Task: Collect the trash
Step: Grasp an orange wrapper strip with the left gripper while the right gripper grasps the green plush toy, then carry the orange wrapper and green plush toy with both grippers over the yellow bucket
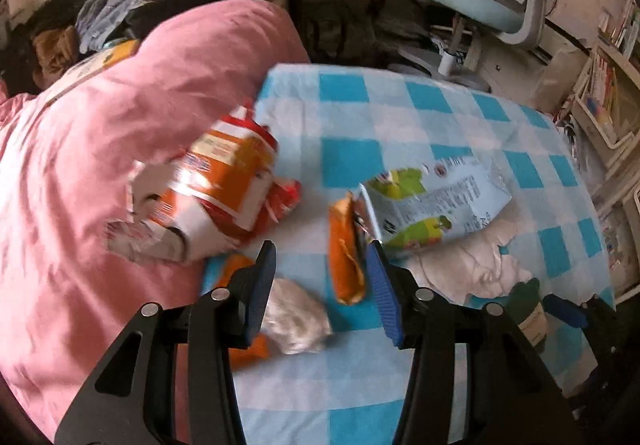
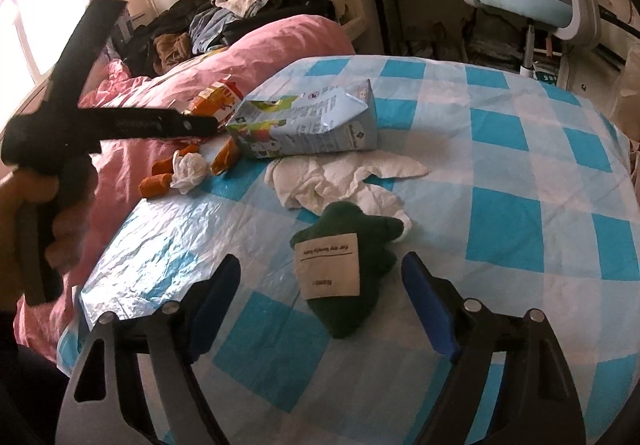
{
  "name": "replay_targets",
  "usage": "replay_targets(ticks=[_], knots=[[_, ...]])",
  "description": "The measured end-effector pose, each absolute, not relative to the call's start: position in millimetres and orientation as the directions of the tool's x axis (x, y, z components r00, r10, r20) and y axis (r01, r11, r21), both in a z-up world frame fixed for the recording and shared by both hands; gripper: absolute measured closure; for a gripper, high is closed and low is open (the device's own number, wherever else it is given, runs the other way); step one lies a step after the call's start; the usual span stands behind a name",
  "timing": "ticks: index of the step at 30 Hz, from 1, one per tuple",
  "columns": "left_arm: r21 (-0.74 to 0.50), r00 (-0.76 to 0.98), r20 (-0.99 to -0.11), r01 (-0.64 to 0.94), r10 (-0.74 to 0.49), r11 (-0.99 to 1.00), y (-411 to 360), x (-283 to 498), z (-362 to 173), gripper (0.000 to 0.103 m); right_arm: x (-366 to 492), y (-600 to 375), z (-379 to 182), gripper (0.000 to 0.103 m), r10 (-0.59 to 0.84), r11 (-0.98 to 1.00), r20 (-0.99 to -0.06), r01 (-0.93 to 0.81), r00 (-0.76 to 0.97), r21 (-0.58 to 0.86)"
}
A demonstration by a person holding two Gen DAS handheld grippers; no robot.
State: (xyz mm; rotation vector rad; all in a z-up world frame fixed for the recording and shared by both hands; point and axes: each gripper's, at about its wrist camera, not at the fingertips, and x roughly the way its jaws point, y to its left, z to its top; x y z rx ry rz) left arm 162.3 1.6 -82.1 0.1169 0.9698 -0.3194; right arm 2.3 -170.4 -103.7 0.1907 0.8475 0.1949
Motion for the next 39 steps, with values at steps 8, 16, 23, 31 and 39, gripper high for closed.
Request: replay_targets(ticks=[8, 16, 23, 31, 39], knots=[[0.028, 0.497, -0.852, 0.357, -0.165, 0.934, -17.0, 165.2, -104.0, 0.057, 7.2, -170.6, -107.8, 0.043, 0.254, 0.963, -0.738, -0.089, 0.625, 0.256], [0.004, 0.484, -0.856, 0.357, -0.181, 0.934, -25.2, 173.1, -114.5, 0.057, 9.5, -169.7, -109.9, 0.049, 0.258, 0.962, -0.745, -0.091, 0.615, 0.258], [0.022, 0.478, -0.860, 0.382, -0.177, 0.924, -39.6, 176.0, -121.4, 0.086, 9.4, -165.4, -110.0, 0.059, 0.255, 0.965, -0.750, -0.106, 0.610, 0.242], [-0.002, 0.511, -0.829, 0.403, -0.227, 0.915, -34.3, 160.3, -93.7, 0.087, 1.3, -162.5, -106.5, 0.061, 0.264, 0.962, -0.737, -0.121, 0.622, 0.243], [-0.028, 0.568, -0.778, 0.396, -0.269, 0.918, -23.8, 112.9, -54.6, 0.087, -16.5, -157.6, -83.6, 0.061, 0.278, 0.959, -0.697, -0.147, 0.662, 0.242]])
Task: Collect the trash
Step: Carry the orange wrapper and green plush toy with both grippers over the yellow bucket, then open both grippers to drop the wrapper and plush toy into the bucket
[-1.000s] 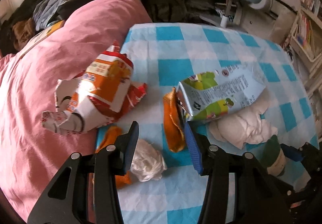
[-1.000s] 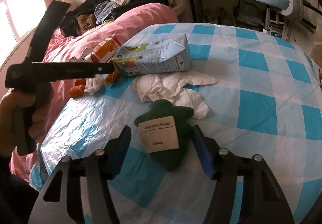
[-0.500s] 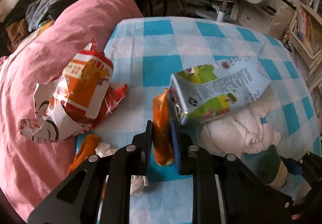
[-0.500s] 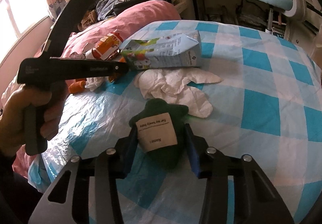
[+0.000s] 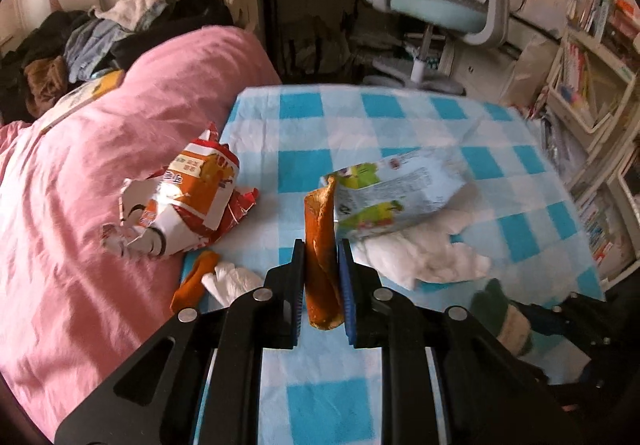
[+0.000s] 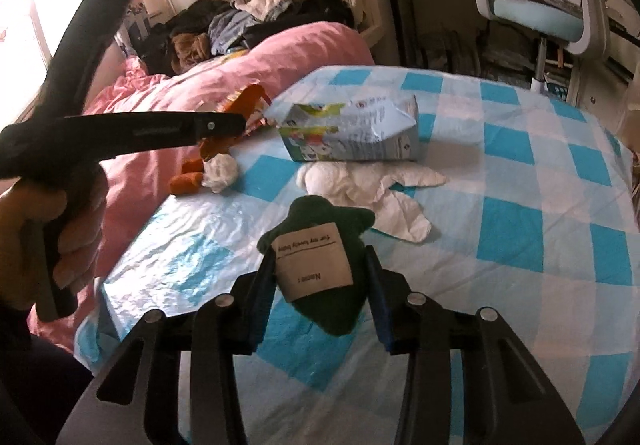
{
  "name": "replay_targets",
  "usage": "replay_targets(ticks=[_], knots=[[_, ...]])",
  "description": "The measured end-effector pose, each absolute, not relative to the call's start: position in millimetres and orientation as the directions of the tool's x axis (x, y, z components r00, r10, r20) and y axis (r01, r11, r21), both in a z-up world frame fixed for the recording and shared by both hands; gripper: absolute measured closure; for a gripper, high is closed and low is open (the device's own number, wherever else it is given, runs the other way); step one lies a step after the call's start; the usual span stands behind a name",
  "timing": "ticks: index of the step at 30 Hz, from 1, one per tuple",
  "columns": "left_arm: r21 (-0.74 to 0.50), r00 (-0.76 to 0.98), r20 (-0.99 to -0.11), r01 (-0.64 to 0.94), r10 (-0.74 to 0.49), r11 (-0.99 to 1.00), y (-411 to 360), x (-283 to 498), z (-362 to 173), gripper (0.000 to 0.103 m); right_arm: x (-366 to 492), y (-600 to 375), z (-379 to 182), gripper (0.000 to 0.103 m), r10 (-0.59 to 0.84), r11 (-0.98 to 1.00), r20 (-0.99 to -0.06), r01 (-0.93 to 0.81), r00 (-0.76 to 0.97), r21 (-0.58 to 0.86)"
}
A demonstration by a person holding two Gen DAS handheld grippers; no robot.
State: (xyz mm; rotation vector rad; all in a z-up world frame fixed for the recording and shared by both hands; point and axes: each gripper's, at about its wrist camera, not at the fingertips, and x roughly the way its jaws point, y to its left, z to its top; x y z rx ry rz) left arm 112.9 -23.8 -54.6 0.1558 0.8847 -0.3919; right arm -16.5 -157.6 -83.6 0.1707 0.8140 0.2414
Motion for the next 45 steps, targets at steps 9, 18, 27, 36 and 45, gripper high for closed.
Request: replay_targets(ticks=[9, 18, 27, 36, 45], knots=[[-0.054, 0.612, -0.729, 0.395, -0.306, 0.917, -17.8, 41.6, -31.8, 0.087, -41.0, -156.5, -66.9, 0.061, 0.286, 0.956, -0.663, -0.165, 0.692, 0.241], [-0.079, 0.608, -0.728, 0.386, -0.318, 0.919, -11.8, -6.2, -35.3, 0.087, -72.0, -157.2, -60.7, 0.061, 0.287, 0.956, -0.648, -0.168, 0.706, 0.241], [-0.090, 0.591, -0.738, 0.391, -0.325, 0.916, -7.0, -54.6, -46.7, 0.087, -116.8, -147.7, -62.6, 0.061, 0.292, 0.956, -0.656, -0.193, 0.696, 0.220], [-0.074, 0.587, -0.745, 0.400, -0.317, 0.913, -4.2, -102.7, -57.1, 0.087, -157.4, -145.7, -73.1, 0.061, 0.297, 0.955, -0.683, -0.191, 0.667, 0.228], [-0.066, 0.577, -0.756, 0.402, -0.309, 0.913, 1.0, -135.0, -65.1, 0.087, -191.7, -125.0, -89.3, 0.061, 0.326, 0.944, -0.730, -0.245, 0.601, 0.220]])
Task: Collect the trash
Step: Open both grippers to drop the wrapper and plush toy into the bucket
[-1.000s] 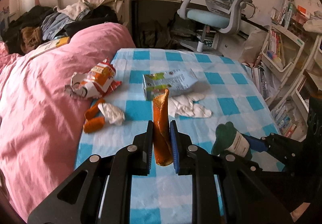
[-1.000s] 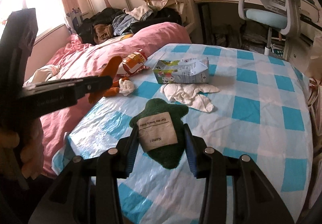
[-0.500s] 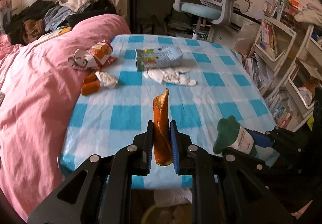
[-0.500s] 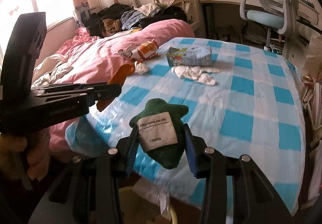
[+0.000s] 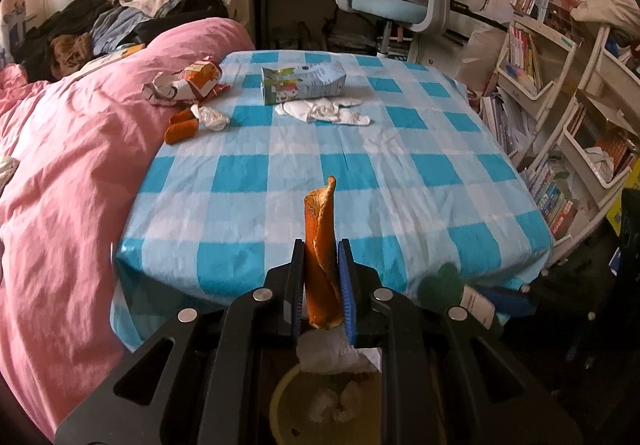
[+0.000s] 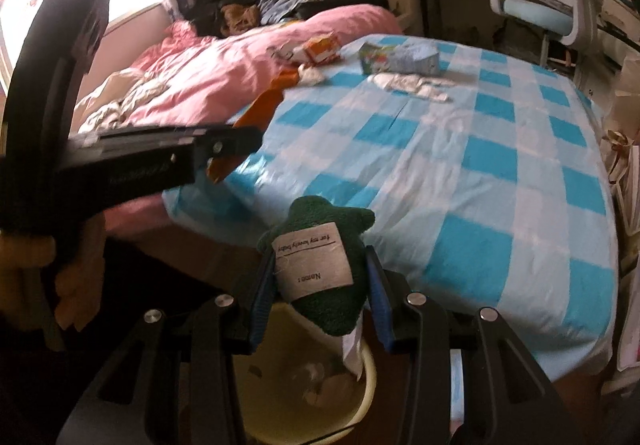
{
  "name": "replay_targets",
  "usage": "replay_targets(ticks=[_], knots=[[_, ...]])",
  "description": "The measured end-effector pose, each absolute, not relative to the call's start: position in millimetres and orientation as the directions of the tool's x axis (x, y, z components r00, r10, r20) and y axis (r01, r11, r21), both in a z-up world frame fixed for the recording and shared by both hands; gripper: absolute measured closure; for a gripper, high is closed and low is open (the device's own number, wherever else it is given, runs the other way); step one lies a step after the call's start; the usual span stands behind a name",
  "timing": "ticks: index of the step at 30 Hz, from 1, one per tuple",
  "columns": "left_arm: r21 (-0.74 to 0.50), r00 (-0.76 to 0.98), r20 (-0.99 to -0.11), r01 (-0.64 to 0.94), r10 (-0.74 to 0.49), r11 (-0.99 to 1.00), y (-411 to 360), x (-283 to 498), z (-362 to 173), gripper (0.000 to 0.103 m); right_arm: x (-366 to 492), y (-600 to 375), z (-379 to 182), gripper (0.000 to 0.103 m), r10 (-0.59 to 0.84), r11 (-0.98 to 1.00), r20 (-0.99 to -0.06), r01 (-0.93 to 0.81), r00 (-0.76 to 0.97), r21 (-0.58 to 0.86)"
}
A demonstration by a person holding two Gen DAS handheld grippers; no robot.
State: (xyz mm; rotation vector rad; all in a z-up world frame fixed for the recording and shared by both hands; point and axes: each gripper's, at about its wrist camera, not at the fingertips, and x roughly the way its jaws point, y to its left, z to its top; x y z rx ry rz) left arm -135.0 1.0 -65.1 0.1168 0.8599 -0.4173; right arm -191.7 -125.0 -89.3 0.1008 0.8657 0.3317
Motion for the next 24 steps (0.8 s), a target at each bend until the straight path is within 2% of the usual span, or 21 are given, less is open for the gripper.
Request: replay_targets(ticks=[6, 12, 20, 22, 24], knots=[[-0.062, 0.561, -0.773, 0.399, -0.297, 0.915, 5.6, -152.1, -72.0, 0.087, -211.1, -110.4, -101.8, 0.060, 0.335, 0.937, -0.766, -0.283, 0.549, 0.207], [-0.063, 0.507, -0.818, 0.390, -0.271, 0.919, 10.6, -171.4, -87.9, 0.087, -221.3, -105.9, -115.5, 0.050, 0.328, 0.935, -0.809, -0.289, 0.487, 0.205], [-0.067, 0.353, -0.903, 0.447, -0.244, 0.892, 2.8, -200.2, -121.3, 0.087, -229.4, -124.3, -110.4, 0.048, 0.289, 0.956, -0.794, -0.206, 0.535, 0.209], [-0.051, 0.323, -0.920, 0.468, -0.225, 0.882, -2.8, -205.5, -129.3, 0.081, -231.0, -126.7, -109.7, 0.046, 0.279, 0.959, -0.791, -0.192, 0.544, 0.207], [-0.034, 0.327, -0.920, 0.477, -0.214, 0.878, -5.4, -209.3, -130.7, 0.060, -232.0, -128.9, -109.4, 0.046, 0.272, 0.962, -0.789, -0.181, 0.551, 0.205]])
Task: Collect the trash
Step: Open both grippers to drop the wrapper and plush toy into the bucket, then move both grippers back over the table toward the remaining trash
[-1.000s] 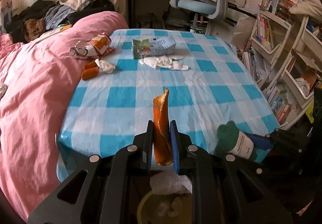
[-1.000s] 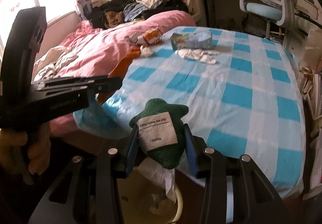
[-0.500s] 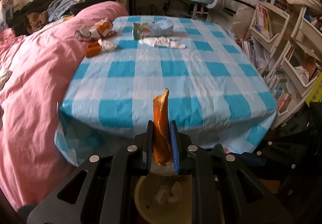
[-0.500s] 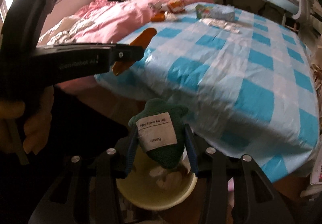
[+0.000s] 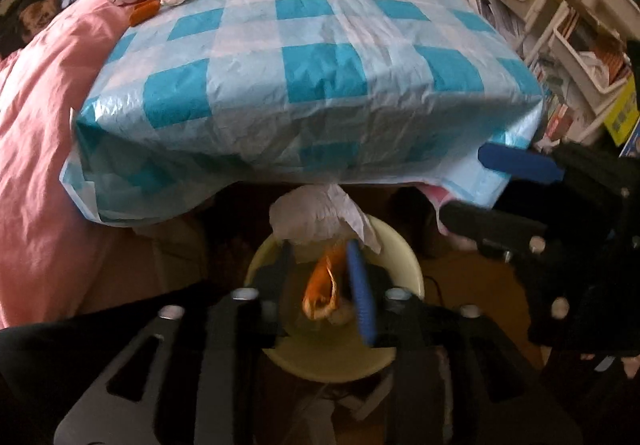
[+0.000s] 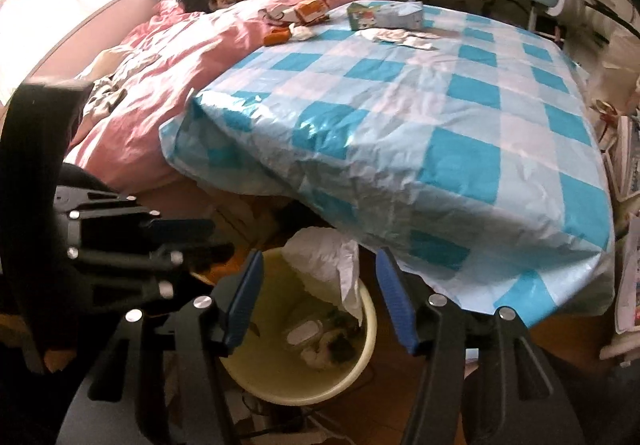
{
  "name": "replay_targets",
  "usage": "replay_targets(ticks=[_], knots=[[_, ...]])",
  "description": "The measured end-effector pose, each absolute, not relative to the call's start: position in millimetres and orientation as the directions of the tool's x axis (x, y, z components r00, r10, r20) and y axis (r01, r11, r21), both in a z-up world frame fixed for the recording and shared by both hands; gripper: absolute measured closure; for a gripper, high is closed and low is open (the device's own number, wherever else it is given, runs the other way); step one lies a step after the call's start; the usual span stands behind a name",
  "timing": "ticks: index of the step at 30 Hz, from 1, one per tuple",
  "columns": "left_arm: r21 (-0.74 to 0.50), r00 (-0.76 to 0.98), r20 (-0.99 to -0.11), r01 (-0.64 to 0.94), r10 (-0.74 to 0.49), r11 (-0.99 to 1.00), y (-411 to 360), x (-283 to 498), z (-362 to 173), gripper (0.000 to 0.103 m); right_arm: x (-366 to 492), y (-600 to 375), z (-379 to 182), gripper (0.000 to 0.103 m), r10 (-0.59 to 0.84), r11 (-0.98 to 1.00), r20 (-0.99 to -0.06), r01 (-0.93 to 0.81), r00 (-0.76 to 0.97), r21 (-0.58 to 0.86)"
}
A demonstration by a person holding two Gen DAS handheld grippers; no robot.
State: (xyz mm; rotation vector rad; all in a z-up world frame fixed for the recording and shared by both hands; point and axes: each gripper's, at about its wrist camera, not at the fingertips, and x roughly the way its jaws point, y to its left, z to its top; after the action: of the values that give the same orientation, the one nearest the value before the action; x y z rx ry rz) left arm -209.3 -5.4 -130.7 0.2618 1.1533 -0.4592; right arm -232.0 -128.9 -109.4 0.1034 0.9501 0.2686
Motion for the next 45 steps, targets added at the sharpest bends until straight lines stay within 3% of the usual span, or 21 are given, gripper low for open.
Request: replay_targets(ticks=[2, 30, 45], knots=[[-0.036, 0.349, -0.910, 0.470, -0.223, 0.882, -3.2, -210.5, -126.1, 0.053, -232.4, -130.5, -108.6, 0.046, 0.269, 0.963, -0.786, -0.175, 0.556, 0.206], [0.041, 0.554, -0.808, 0.395, -0.202, 0.918, 4.1, -205.5, -95.6, 0.030, -233.1, -128.5, -102.0, 0.035, 0.259, 0.966, -0.748, -0.182, 0.611, 0.186], [-0.025, 0.583, -0.783, 0.318, -0.216, 0.948, 17.2, -174.8, -81.4, 0.025, -230.3, -131.7, -96.3, 0.030, 0.242, 0.970, -0.726, -0.168, 0.643, 0.174]])
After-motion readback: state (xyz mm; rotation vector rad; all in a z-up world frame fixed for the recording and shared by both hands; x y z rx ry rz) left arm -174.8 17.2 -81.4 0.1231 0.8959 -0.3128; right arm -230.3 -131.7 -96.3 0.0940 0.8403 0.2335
